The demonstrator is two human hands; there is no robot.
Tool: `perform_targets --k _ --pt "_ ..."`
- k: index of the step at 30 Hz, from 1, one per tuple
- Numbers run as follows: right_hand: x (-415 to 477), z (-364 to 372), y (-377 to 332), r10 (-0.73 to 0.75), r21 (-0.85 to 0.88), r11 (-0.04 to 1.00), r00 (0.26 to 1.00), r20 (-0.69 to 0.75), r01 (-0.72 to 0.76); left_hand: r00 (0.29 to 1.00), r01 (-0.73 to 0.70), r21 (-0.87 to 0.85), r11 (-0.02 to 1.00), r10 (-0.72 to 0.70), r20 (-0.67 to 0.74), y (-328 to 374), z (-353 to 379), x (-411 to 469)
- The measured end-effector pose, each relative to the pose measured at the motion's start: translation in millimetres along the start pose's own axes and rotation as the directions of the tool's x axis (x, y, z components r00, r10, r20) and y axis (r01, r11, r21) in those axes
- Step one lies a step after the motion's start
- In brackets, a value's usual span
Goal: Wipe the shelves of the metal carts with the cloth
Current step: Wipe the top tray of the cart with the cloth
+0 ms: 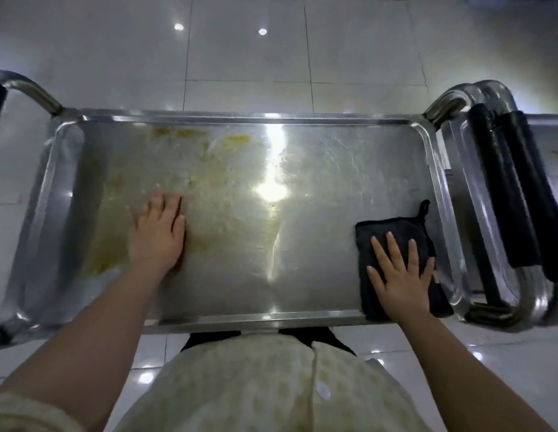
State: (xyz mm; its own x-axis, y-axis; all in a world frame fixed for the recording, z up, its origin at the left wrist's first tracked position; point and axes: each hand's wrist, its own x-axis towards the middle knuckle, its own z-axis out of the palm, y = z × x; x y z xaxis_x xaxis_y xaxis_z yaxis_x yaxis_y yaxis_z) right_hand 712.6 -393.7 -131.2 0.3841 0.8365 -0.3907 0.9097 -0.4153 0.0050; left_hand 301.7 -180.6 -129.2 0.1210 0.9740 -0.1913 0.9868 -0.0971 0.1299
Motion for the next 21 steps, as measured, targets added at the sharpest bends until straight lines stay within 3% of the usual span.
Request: perform_targets --k 3,7,11,13,16,18,21 --pt "-5 0 -26 0.179 0.044 0.983 0.984 0.008 -0.179 0.999 0.045 0.019 0.999 -0.044 -0.008 -46 -11 11" --pt "-7 -1 -109 0.339 0.161 0.928 0.941 0.010 -0.336 0.991 -0.118 0.108 0.987 0.110 0.080 -84 -12 22" --pt "-9 0 -247 0.196 0.148 0.970 0.981 0.002 -0.194 0.982 -0.171 0.101 0.980 0.162 0.093 -91 -6 25" --pt "-18 4 -320 0.012 0.119 0.993 1.000 0.017 -0.014 0.984 -0.166 0.078 0.983 0.159 0.083 -92 -4 25" --pt "-36 11 -392 -0.260 0.087 0.962 0.965 0.026 0.257 0.984 -0.168 0.084 0.982 0.163 0.069 -97 0 27" --pt "-37 12 -398 -0.283 0.077 0.956 0.959 0.009 0.282 0.983 -0.175 0.074 0.982 0.170 0.072 -98 2 28" --pt "-25 12 -360 -0.145 0.107 0.983 0.988 -0.042 0.149 0.981 -0.182 0.046 0.982 0.179 0.072 -99 6 30"
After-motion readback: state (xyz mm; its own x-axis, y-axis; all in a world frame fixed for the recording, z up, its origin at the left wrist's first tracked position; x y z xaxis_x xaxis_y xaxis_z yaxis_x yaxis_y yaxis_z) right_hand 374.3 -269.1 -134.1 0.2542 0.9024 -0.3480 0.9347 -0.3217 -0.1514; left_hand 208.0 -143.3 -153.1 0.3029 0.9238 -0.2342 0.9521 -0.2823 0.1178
